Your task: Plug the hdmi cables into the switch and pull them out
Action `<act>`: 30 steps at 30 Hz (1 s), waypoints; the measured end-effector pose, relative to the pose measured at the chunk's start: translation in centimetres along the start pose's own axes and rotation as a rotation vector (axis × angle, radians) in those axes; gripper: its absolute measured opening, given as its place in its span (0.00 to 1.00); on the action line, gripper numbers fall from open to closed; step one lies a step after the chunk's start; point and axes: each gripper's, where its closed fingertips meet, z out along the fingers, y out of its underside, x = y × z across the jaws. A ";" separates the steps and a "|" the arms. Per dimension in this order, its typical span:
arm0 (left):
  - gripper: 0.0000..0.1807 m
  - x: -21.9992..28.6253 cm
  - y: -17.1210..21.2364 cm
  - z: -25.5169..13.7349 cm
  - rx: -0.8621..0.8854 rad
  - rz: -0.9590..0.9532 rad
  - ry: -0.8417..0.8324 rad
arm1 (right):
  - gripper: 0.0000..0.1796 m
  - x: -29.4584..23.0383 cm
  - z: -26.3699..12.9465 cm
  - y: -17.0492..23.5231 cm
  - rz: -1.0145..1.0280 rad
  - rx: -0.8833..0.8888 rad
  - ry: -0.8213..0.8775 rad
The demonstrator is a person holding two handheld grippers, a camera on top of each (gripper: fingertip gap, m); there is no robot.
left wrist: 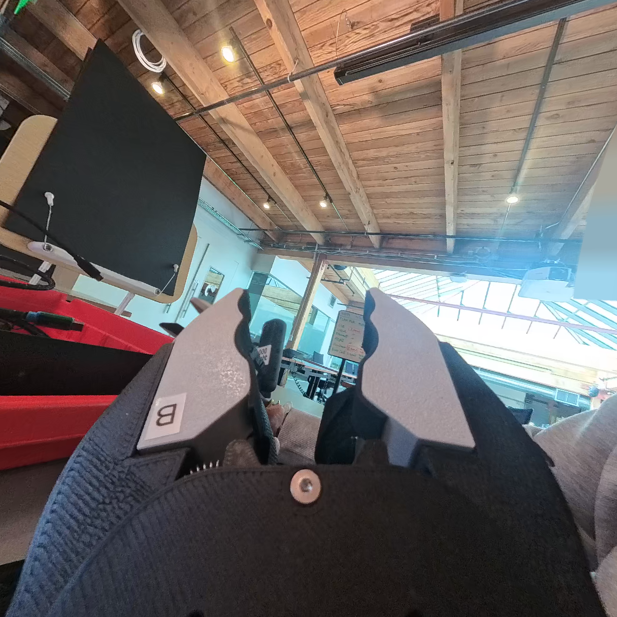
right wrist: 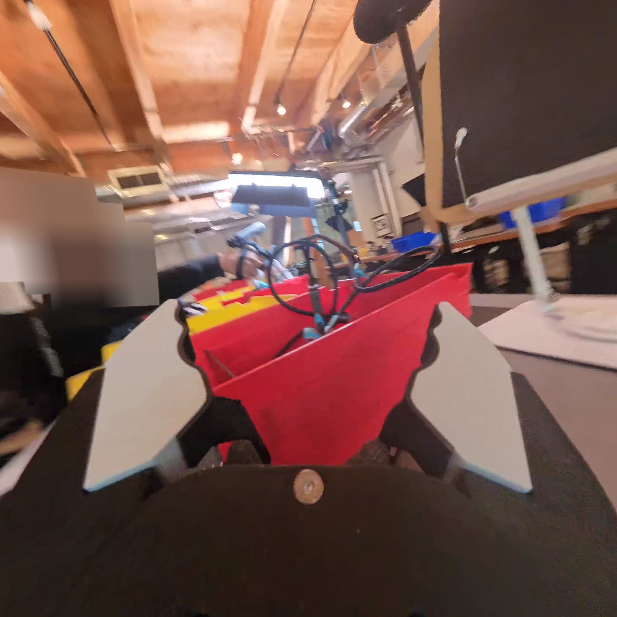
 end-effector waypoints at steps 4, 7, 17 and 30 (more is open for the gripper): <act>0.43 0.2 -1.5 -0.1 0.077 0.062 0.005 | 0.81 -0.4 0.9 0.8 -0.261 0.003 0.104; 0.46 0.3 -5.2 -0.7 0.171 0.171 -0.027 | 0.81 -0.3 0.8 0.2 -0.332 0.032 0.139; 0.58 -10.0 -20.4 -12.8 0.091 0.954 -0.872 | 0.81 0.3 0.5 -0.5 -0.431 0.049 0.199; 0.53 -26.3 -16.1 -18.3 -0.567 0.479 -1.088 | 0.81 0.3 0.4 -0.8 -0.431 0.063 0.209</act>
